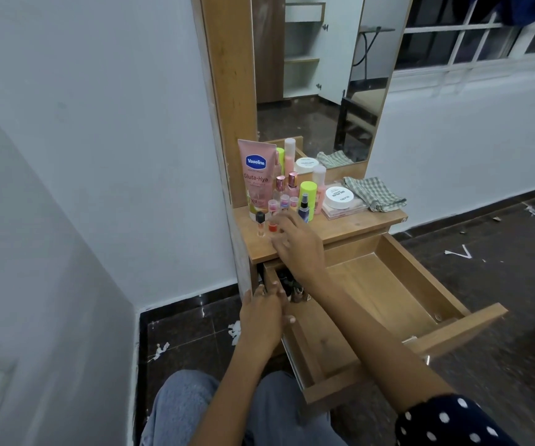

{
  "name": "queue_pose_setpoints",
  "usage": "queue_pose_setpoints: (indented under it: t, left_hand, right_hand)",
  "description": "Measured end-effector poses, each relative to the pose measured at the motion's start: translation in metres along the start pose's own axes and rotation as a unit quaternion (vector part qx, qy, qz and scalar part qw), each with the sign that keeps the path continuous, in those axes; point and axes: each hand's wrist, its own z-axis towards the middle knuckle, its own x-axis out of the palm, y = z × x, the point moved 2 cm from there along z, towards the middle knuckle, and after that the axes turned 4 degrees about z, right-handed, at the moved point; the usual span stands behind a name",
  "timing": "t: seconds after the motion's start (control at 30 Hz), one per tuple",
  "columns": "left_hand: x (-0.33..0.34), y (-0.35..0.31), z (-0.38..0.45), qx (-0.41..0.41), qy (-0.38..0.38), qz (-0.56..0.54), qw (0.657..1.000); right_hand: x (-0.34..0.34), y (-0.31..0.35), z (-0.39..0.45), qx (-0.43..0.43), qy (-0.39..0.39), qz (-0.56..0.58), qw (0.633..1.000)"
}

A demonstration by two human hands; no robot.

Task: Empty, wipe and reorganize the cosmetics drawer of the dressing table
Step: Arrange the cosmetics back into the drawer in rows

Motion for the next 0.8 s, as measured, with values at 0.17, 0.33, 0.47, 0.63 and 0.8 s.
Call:
queue_pose_setpoints:
  t: [0.17,0.33,0.47,0.63,0.8]
  left_hand:
    - [0.002,0.001,0.001,0.01,-0.004,0.001,1.0]
    - [0.004,0.001,0.002,0.01,0.009,0.009,1.0]
    - [0.002,0.001,0.003,0.011,0.026,0.02,0.999]
    - [0.0,0.0,0.003,0.019,0.034,0.04,0.998]
    - [-0.002,0.0,0.004,0.006,0.005,0.013,1.0]
  right_hand:
    - [0.019,0.003,0.019,-0.042,0.051,-0.051,0.996]
    - [0.018,0.006,0.026,-0.04,0.046,-0.075,0.995]
    - [0.009,0.004,0.026,-0.045,0.075,-0.046,0.995]
    - [-0.028,-0.006,0.014,0.056,0.104,0.114,0.986]
    - [-0.053,-0.028,-0.027,0.142,0.279,0.06,0.948]
